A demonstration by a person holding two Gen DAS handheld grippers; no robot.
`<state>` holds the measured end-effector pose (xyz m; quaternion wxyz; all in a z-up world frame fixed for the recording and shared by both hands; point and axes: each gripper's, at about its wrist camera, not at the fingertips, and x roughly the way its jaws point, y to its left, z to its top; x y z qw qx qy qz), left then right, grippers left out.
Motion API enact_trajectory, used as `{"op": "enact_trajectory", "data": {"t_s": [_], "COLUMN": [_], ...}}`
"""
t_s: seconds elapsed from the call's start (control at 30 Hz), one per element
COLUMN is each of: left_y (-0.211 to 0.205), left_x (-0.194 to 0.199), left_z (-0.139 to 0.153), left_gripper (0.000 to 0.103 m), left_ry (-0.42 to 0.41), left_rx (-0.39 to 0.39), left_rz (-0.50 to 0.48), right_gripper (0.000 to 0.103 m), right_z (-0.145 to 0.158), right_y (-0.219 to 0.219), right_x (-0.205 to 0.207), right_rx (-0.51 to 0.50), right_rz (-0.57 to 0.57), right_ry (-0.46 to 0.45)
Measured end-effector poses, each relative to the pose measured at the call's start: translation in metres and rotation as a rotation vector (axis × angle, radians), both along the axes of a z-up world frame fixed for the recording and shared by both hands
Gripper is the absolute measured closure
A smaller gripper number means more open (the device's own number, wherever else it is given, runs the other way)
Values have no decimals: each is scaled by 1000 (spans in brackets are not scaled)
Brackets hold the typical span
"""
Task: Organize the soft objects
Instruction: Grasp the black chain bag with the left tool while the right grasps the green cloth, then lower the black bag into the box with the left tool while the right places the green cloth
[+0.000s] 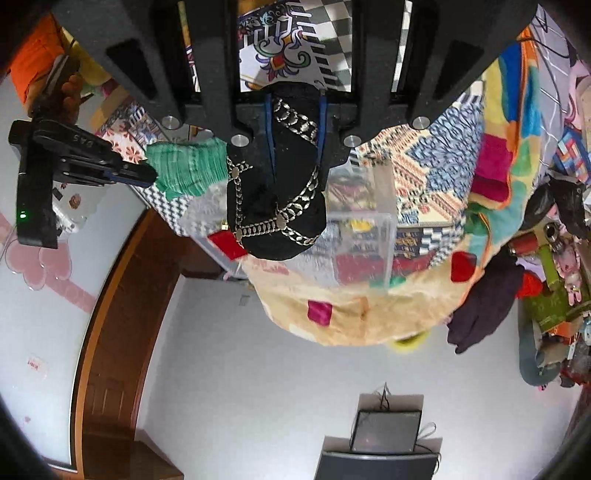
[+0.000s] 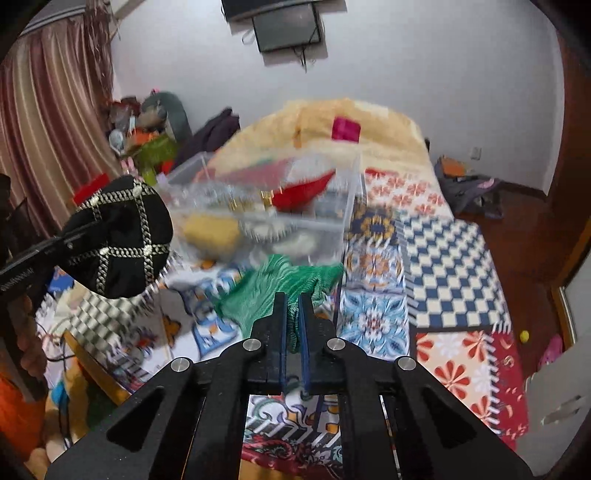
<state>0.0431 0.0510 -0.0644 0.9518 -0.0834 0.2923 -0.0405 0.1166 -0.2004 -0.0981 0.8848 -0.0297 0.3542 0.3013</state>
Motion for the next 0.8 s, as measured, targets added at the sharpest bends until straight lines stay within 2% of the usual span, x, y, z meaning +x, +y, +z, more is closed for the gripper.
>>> {"op": "enact_trajectory", "data": {"t_s": [0.47, 0.63, 0.8], "left_y": [11, 12, 12], "left_x": [6, 26, 48], "left_z": [39, 48, 45], "left_gripper": [86, 86, 86], "left_ry": [-95, -114, -105], "left_rx": [-7, 6, 2], "left_rz": [40, 54, 61], "right_gripper": [98, 98, 98], "right_z": [67, 90, 96], "right_y": [10, 25, 43], "right_x": [-5, 2, 21], "right_rx": [60, 77, 113], "right_rz": [8, 20, 26], "right_ry": [-176, -249, -265]}}
